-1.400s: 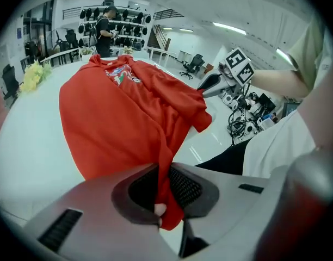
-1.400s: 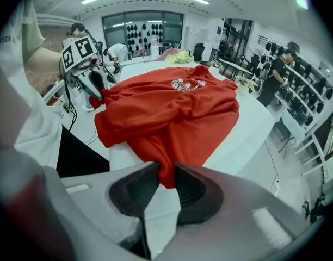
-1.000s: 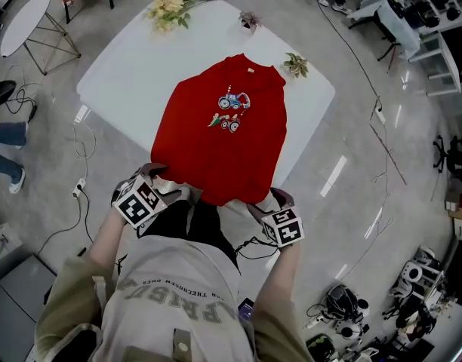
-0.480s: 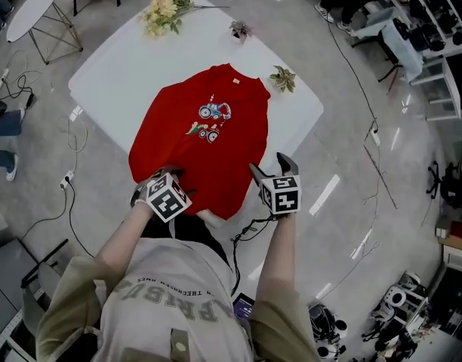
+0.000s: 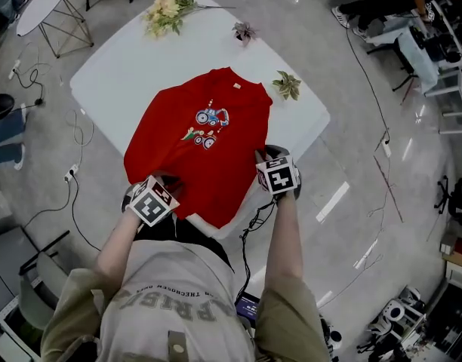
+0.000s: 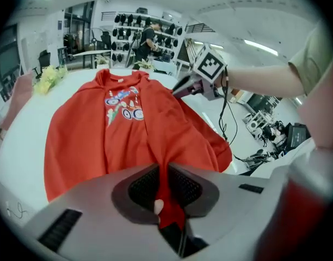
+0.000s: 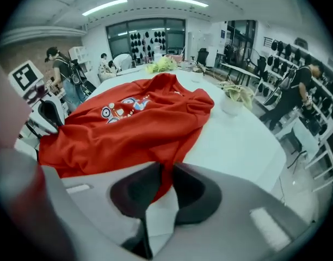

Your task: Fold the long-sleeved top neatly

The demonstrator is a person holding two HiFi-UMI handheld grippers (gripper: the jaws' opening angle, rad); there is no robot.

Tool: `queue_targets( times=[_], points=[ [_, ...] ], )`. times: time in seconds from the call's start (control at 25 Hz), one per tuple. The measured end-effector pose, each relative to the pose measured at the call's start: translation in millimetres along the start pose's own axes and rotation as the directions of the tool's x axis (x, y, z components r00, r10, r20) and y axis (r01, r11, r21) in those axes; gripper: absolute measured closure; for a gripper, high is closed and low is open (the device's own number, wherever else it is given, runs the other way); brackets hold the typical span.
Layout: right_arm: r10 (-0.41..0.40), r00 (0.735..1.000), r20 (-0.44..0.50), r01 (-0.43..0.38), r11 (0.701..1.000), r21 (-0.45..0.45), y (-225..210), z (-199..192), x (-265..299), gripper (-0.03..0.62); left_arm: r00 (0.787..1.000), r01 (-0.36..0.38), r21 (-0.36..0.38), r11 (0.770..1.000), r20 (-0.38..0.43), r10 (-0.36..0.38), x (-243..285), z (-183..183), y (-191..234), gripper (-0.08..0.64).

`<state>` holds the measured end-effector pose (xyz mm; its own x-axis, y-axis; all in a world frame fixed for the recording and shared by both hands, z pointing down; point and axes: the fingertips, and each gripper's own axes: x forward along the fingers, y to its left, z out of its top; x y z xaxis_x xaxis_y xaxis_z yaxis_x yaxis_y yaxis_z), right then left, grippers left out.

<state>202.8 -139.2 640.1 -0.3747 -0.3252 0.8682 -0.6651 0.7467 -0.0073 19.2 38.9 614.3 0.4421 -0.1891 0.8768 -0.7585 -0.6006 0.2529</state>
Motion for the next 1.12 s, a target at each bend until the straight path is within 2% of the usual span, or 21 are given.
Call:
queue_targets(
  times=[0.04, 0.12, 0.2, 0.32, 0.44, 0.52, 0.56, 0.6, 0.64, 0.68, 0.76, 0.88, 0.96, 1.12],
  points=[
    [-0.002, 1.000, 0.001, 0.002, 1.000, -0.012, -1.6, 1.5, -3.6, 0.537, 1.000, 0.001, -0.007, 1.000, 0.027, -0.001, -6.0, 6.3, 2.3, 0.506],
    [-0.010, 1.000, 0.018, 0.011, 1.000, -0.009, -7.4, 4.7, -16.2, 0.540, 0.998, 0.006, -0.008, 1.000, 0.064, -0.006, -15.8, 16.6, 8.1, 0.506],
    [-0.010, 0.998, 0.059, 0.006, 0.998, 0.063, -16.9, 4.4, -28.0, 0.540, 0.997, 0.011, -0.012, 1.000, 0.070, -0.010, -19.3, 18.7, 15.8, 0.508],
    [-0.042, 0.997, 0.058, 0.030, 0.983, 0.181, -35.6, -11.4, -29.1, 0.540, 0.999, 0.048, -0.013, 0.999, 0.021, -0.048, -9.6, 10.3, 26.2, 0.508],
    [-0.093, 0.996, -0.007, 0.092, 0.971, 0.221, -38.8, -29.2, -15.1, 0.538, 0.994, 0.096, 0.018, 0.995, -0.054, -0.095, 1.7, 1.0, 29.6, 0.502],
    [-0.131, 0.991, -0.011, 0.129, 0.962, 0.239, -37.2, -27.9, -13.3, 0.537, 0.984, 0.145, 0.082, 0.986, -0.113, -0.135, 2.5, -2.6, 27.4, 0.436],
    [-0.133, 0.991, -0.003, 0.129, 0.959, 0.253, -34.7, -25.4, -14.5, 0.521, 0.978, 0.172, 0.124, 0.977, -0.139, -0.154, -1.1, -2.3, 27.4, 0.384],
    [-0.117, 0.993, 0.011, 0.109, 0.956, 0.274, -30.1, -22.9, -16.7, 0.453, 0.974, 0.192, 0.165, 0.967, -0.156, -0.167, -7.3, 0.5, 29.8, 0.337],
    [-0.088, 0.996, 0.027, 0.076, 0.950, 0.302, -24.4, -20.5, -19.8, 0.310, 0.973, 0.198, 0.200, 0.960, -0.156, -0.169, -15.5, 6.9, 35.7, 0.296],
    [-0.063, 0.997, 0.044, 0.045, 0.942, 0.332, -19.4, -17.4, -24.3, 0.239, 0.977, 0.190, 0.226, 0.955, -0.136, -0.162, -24.4, 17.6, 44.8, 0.287],
    [-0.058, 0.996, 0.069, 0.029, 0.932, 0.361, -15.3, -8.5, -35.8, 0.239, 0.987, 0.162, 0.243, 0.957, -0.049, -0.155, -38.0, 53.5, 66.6, 0.287],
    [-0.096, 0.991, 0.095, 0.052, 0.921, 0.385, -3.5, 5.0, -52.6, 0.239, 0.982, 0.148, 0.256, 0.955, 0.078, -0.173, -35.2, 126.7, 93.7, 0.287],
    [-0.113, 0.987, 0.116, 0.055, 0.908, 0.416, 11.9, 11.7, -62.5, 0.239, 0.979, 0.134, 0.328, 0.935, 0.099, -0.175, -19.2, 172.8, 101.2, 0.287],
    [-0.156, 0.982, 0.106, 0.091, 0.884, 0.458, 42.7, 11.3, -67.0, 0.239, 0.980, 0.134, 0.474, 0.870, 0.065, -0.187, 27.2, 240.3, 99.5, 0.288]
  ],
)
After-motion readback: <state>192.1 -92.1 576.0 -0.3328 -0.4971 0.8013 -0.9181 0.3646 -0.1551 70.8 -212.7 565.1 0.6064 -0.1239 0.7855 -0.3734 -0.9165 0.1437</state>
